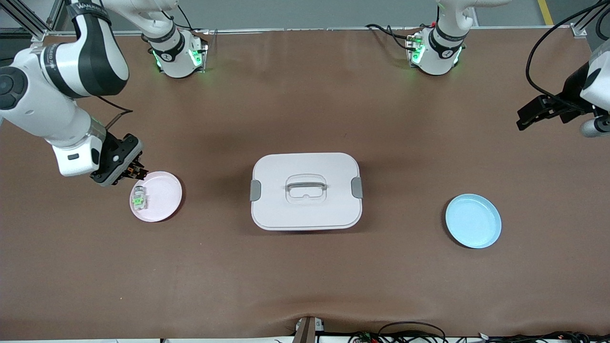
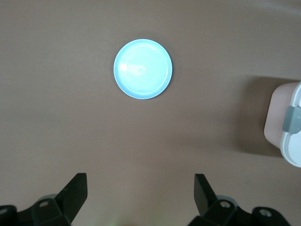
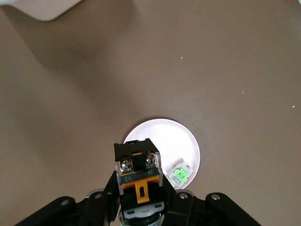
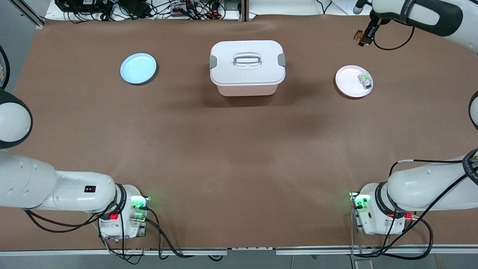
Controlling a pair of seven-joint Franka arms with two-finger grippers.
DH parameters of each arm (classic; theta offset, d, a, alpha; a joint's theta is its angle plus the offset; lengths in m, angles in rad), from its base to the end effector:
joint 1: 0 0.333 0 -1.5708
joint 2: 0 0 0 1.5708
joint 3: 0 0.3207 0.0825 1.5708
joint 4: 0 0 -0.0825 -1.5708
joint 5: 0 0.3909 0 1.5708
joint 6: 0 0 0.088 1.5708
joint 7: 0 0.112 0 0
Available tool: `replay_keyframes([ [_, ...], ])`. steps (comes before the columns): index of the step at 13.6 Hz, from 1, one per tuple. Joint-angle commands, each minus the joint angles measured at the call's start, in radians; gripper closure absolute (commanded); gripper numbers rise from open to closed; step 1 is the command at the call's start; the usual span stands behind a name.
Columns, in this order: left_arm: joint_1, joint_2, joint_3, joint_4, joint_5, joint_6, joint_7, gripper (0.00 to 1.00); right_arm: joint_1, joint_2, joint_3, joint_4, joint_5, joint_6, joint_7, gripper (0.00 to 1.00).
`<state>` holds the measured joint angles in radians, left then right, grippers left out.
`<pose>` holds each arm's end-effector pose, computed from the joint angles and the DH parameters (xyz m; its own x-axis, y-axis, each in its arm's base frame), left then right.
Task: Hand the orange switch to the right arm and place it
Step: 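Lower the switch with the right gripper onto the pink plate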
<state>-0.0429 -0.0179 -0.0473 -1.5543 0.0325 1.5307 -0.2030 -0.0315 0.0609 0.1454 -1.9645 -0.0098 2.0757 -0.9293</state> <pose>0.5500 -0.0462 0.6386 0.9935 0.1138 0.0011 0.1137 -0.9929 -0.0338 0.5792 0.0646 0.4435 0.4992 0.8660 0.0305 0.8650 -0.5001 0.0408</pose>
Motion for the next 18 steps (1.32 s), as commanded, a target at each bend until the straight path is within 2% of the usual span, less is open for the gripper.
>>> replay_keyframes([
  [1,-0.044,-0.040,0.013,-0.053,-0.002,0.020,0.034,0.00,-0.016,-0.039,0.016,-0.126,-0.073,0.113,-0.063,1.00],
  [7,-0.043,-0.050,0.006,-0.053,0.003,0.022,0.045,0.00,-0.037,-0.024,0.014,-0.270,-0.090,0.351,-0.163,1.00],
  [10,-0.035,-0.048,0.007,-0.050,-0.002,0.022,0.047,0.00,-0.065,0.040,0.016,-0.274,-0.099,0.395,-0.278,1.00],
  [18,-0.035,-0.040,0.007,-0.050,-0.003,0.022,0.047,0.00,-0.076,0.203,0.014,-0.277,-0.157,0.520,-0.293,1.00],
])
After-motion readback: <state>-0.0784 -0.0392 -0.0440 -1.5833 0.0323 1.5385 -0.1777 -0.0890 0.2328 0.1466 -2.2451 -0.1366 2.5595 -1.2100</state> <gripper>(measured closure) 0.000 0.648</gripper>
